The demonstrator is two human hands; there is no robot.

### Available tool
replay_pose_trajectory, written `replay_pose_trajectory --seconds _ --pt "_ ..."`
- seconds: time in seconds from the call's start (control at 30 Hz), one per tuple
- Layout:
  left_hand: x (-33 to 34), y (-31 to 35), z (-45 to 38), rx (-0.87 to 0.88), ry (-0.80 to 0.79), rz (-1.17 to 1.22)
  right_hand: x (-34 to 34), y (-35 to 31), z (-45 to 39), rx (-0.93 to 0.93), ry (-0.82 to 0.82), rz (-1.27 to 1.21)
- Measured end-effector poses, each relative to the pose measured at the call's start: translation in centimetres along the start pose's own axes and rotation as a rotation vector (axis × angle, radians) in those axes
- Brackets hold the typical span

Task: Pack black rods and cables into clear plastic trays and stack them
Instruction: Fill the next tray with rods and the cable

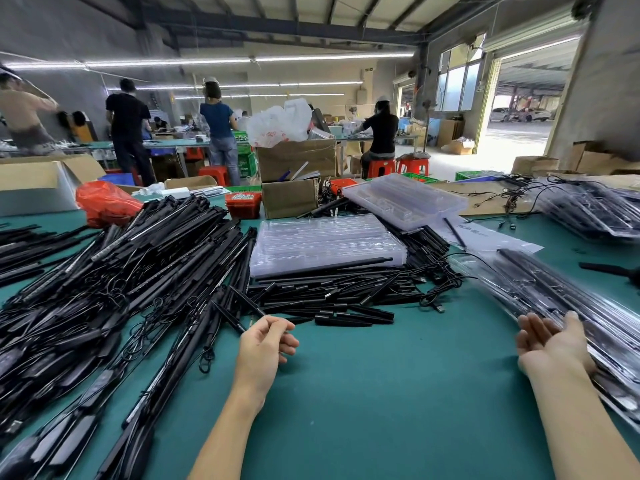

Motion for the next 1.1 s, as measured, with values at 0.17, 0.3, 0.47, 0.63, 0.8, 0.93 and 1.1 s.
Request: replay_pose_trajectory --seconds 0.17,0.3,0.47,0.63,0.8,0.93,1.1 --pt "-0.1 -0.1 -0.1 0.006 -0.006 -0.013 0.2 0.6 0.4 0.019 -0.072 0.024" --pt "-0.1 -0.2 -0.1 0.005 -0.006 -0.015 1.1 2.0 2.0 0.041 -0.165 0.063" --pt "-0.1 -0.1 -0.1 0.007 -0.001 -0.008 3.2 5.1 5.5 -0.125 -0.231 0.186" --pt "-0.2 0.0 -0.1 0.01 -0.005 0.0 6.1 9.8 9.3 -0.252 -0.533 0.432" --pt "-0.3 0.0 -0.1 0.005 0.007 0.026 6.1 14.3 11.6 -0.392 -0.707 0.657" --pt "-0.2 0.1 -0.1 0.012 0.006 0.021 5.7 15.8 11.9 -0.468 -0.811 0.835" --pt "-0.2 0.3 0.1 0.017 0.012 0.017 5.5 15.9 11.9 -0.547 -0.858 0.942"
Point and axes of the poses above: each hand's wrist, its own z-axis away from the middle knuckle, its own x-axis out of the palm, y = z × x, the point moved 3 cm from there along -z, towards the middle knuckle, and after that the axes turned 2 degrees about y, right-handed, at the moved point
